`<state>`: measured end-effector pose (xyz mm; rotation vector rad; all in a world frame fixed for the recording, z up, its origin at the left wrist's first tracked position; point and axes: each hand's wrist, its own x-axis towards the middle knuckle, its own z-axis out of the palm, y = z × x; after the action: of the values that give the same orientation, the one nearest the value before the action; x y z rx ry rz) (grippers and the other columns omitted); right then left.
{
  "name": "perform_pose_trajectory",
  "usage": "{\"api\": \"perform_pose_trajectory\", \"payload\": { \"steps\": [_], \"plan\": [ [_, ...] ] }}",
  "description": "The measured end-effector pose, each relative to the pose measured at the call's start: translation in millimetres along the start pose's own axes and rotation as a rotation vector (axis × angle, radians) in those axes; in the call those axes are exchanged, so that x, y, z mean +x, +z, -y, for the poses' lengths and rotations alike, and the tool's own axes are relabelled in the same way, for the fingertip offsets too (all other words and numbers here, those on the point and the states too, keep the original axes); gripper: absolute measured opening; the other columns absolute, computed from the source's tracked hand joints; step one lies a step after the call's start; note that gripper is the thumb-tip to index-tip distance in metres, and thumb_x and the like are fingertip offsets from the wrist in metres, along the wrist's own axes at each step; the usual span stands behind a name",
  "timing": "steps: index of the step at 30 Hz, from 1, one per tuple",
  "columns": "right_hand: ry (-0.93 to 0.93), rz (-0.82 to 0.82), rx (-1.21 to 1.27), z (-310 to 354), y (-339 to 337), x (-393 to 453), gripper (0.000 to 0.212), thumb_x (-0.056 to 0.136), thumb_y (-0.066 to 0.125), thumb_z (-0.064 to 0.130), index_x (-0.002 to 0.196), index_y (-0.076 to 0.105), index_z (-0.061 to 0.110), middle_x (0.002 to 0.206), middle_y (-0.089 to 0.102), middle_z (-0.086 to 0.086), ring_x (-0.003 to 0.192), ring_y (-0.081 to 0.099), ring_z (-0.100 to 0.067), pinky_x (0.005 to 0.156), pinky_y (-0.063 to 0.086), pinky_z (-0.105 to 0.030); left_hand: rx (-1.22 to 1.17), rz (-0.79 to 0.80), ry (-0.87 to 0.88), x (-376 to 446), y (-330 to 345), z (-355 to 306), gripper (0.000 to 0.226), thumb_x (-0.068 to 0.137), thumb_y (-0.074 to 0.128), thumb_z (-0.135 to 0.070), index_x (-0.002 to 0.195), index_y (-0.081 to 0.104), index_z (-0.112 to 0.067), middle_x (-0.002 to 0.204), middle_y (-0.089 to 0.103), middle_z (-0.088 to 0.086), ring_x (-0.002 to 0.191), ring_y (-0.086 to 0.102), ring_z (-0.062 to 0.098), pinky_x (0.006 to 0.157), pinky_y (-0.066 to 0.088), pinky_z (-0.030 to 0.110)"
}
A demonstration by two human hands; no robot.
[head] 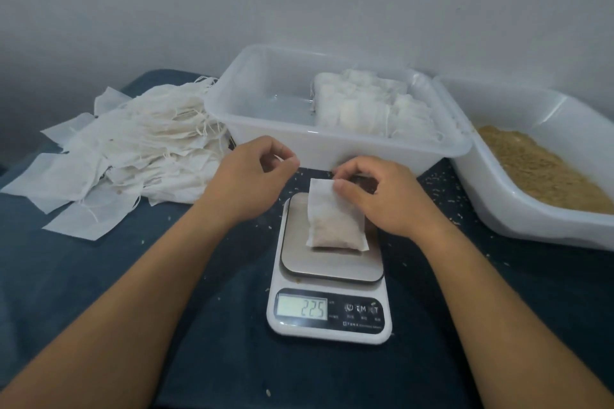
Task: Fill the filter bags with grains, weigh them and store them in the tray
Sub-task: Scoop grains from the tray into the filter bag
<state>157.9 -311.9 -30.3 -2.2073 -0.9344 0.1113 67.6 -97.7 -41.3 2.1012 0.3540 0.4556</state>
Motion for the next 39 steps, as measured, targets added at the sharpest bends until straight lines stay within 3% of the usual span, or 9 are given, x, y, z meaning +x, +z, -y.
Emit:
{"api": "perform_pose_trajectory", "payload": {
  "steps": [5, 11, 14, 20, 24, 27, 32, 34, 39],
  "plan": [
    [-0.031, 0.006, 0.032, 12.1, -11.9, -9.2, 0.008, 0.093, 0.074, 0.033, 0.087, 0.07, 0.035, 0.106, 0.074, 0.021, 0.097, 0.067, -0.001, 0.086, 0.052, -0.022, -0.096, 0.052, 0.076, -8.5, 5.9, -10.3, 0.012, 0.091, 0.073, -0.046, 0.097, 0.068, -0.037, 0.086, 0.07, -0.02, 0.076, 0.064, -0.004, 0.07, 0.047, 0.015],
    [-0.214, -0.107, 0.121, 42.4, -39.5, -23.4, 0.003, 0.094, 0.069, 0.035, 0.092, 0.068, 0.033, 0.114, 0.07, 0.024, 0.116, 0.064, -0.004, 0.097, 0.051, -0.023, -0.339, 0.421, 0.219, -24.3, 9.3, -26.1, 0.07, 0.077, 0.085, -0.046, 0.138, 0.053, -0.032, 0.13, 0.067, -0.007, 0.121, 0.065, 0.01, 0.102, 0.053, 0.037],
    [-0.273, -0.107, 0.076, 56.3, -50.3, -27.7, 0.003, 0.094, 0.072, 0.032, 0.092, 0.069, 0.033, 0.12, 0.067, 0.023, 0.121, 0.061, -0.004, 0.099, 0.045, -0.016, -0.308, 0.43, 0.231, -29.5, 19.4, -32.5, 0.061, 0.079, 0.088, -0.031, 0.13, 0.055, -0.034, 0.116, 0.071, -0.012, 0.109, 0.069, 0.008, 0.093, 0.058, 0.034],
    [-0.302, -0.051, -0.042, 75.1, -63.9, -35.1, 0.002, 0.094, 0.072, 0.036, 0.095, 0.069, 0.036, 0.128, 0.063, 0.024, 0.128, 0.055, 0.0, 0.103, 0.041, -0.014, -0.184, 0.3, 0.229, -31.6, 23.5, -37.1, 0.023, 0.083, 0.081, -0.04, 0.099, 0.065, -0.038, 0.088, 0.072, -0.013, 0.076, 0.066, 0.004, 0.067, 0.053, 0.021],
    [-0.106, -0.225, -0.038, 61.3, -89.6, -32.0, 0.027, 0.087, 0.064, 0.062, 0.109, 0.068, 0.046, 0.115, 0.067, 0.031, 0.108, 0.063, 0.009, 0.084, 0.053, -0.018, -0.124, 0.189, 0.179, -33.8, 24.3, -32.0, 0.02, 0.08, 0.085, -0.039, 0.083, 0.066, -0.036, 0.078, 0.07, -0.025, 0.072, 0.064, -0.003, 0.06, 0.045, 0.011],
    [0.176, -0.555, -0.175, 19.3, -135.3, -23.5, 0.026, 0.094, 0.066, 0.049, 0.113, 0.068, 0.032, 0.102, 0.069, 0.024, 0.094, 0.064, 0.007, 0.073, 0.045, -0.013, -0.051, 0.148, 0.204, -34.3, 24.1, -30.0, 0.022, 0.079, 0.086, -0.04, 0.087, 0.065, -0.037, 0.086, 0.069, -0.027, 0.081, 0.064, -0.002, 0.064, 0.046, 0.013],
    [0.791, -0.099, -0.64, -62.6, -177.9, -25.7, 0.041, 0.099, 0.062, 0.048, 0.126, 0.065, 0.018, 0.133, 0.067, -0.006, 0.116, 0.061, -0.029, 0.092, 0.046, -0.039, -0.035, 0.161, 0.237, -35.4, 27.2, -30.1, 0.023, 0.08, 0.084, -0.04, 0.089, 0.063, -0.042, 0.087, 0.069, -0.023, 0.081, 0.063, 0.0, 0.066, 0.045, 0.021],
    [0.815, 0.057, -0.702, -71.7, -175.2, -24.9, 0.043, 0.099, 0.062, 0.047, 0.126, 0.067, 0.014, 0.129, 0.069, -0.006, 0.106, 0.063, -0.027, 0.088, 0.046, -0.039, -0.041, 0.164, 0.227, -35.9, 29.0, -30.5, 0.023, 0.08, 0.083, -0.042, 0.092, 0.064, -0.041, 0.089, 0.069, -0.024, 0.083, 0.064, 0.0, 0.068, 0.048, 0.024],
    [0.788, 0.081, -0.76, -73.4, -162.0, -17.0, 0.031, 0.102, 0.056, 0.036, 0.108, 0.074, 0.012, 0.104, 0.072, -0.004, 0.093, 0.065, -0.022, 0.087, 0.053, -0.037, -0.051, 0.162, 0.193, -37.6, 28.0, -29.4, 0.026, 0.08, 0.082, -0.046, 0.097, 0.066, -0.037, 0.092, 0.07, -0.024, 0.085, 0.064, 0.001, 0.075, 0.056, 0.033]
  ]
}}
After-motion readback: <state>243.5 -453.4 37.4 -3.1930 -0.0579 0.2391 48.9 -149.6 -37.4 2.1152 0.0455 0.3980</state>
